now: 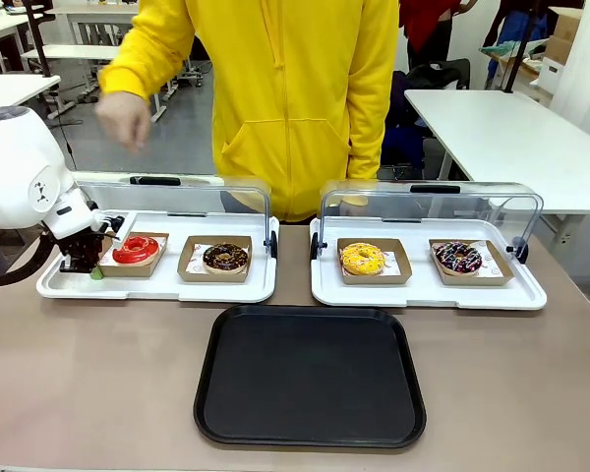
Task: Move the first donut from the left to the tray.
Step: Pick up the Paper togo box containing the Donut indicated by the person and place it on the Handle tray.
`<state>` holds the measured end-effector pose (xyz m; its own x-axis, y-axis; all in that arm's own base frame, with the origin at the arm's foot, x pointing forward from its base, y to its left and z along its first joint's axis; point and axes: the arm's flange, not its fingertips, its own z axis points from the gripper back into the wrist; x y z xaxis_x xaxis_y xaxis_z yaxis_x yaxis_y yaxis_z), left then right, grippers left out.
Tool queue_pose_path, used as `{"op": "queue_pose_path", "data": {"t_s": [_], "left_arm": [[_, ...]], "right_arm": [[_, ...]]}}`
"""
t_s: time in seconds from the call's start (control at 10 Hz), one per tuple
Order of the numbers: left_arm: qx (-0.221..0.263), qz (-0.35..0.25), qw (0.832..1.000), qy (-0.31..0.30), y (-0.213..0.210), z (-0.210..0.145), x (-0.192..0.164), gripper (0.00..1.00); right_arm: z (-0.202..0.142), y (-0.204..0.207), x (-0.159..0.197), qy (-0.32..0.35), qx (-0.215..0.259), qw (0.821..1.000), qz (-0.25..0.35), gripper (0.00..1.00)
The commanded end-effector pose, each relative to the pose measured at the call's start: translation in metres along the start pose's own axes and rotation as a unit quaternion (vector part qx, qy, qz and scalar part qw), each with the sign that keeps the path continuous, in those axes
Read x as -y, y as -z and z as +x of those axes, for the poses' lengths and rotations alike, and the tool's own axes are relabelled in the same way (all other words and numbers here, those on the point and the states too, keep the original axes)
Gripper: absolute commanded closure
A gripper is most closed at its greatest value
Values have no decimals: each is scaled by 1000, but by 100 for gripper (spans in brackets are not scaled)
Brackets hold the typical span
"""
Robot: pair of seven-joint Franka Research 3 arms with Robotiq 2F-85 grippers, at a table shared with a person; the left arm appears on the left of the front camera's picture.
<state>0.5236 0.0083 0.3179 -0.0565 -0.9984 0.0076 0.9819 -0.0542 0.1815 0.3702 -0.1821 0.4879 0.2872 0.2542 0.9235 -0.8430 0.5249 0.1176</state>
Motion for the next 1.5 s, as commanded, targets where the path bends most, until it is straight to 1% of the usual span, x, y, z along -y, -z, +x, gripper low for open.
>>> {"op": "queue_pose_path", "data": {"t_s": [0.0,0.2,0.3,0.6,0.8,0.9,1.2,1.4], "left_arm": [[10,5,999,-40,-12,0,0,98],[17,35,997,-72,-48,1,8,98],[16,43,996,-78,-66,4,12,98],[9,65,995,-69,-120,35,30,98],[13,53,997,-63,-143,68,53,98],[9,52,997,-58,-152,89,72,98],[4,52,998,-37,-162,149,121,98],[6,59,998,-22,-162,192,162,98]], "right_arm": [[1,0,2,-13,15,1000,0,0],[1,0,2,-13,15,1000,0,0],[1,0,2,-13,15,1000,0,0],[1,0,2,-13,15,1000,0,0],[1,0,2,-13,15,1000,0,0],[1,0,2,-13,15,1000,0,0],[1,0,2,-13,15,1000,0,0],[1,0,2,-13,15,1000,0,0]]}}
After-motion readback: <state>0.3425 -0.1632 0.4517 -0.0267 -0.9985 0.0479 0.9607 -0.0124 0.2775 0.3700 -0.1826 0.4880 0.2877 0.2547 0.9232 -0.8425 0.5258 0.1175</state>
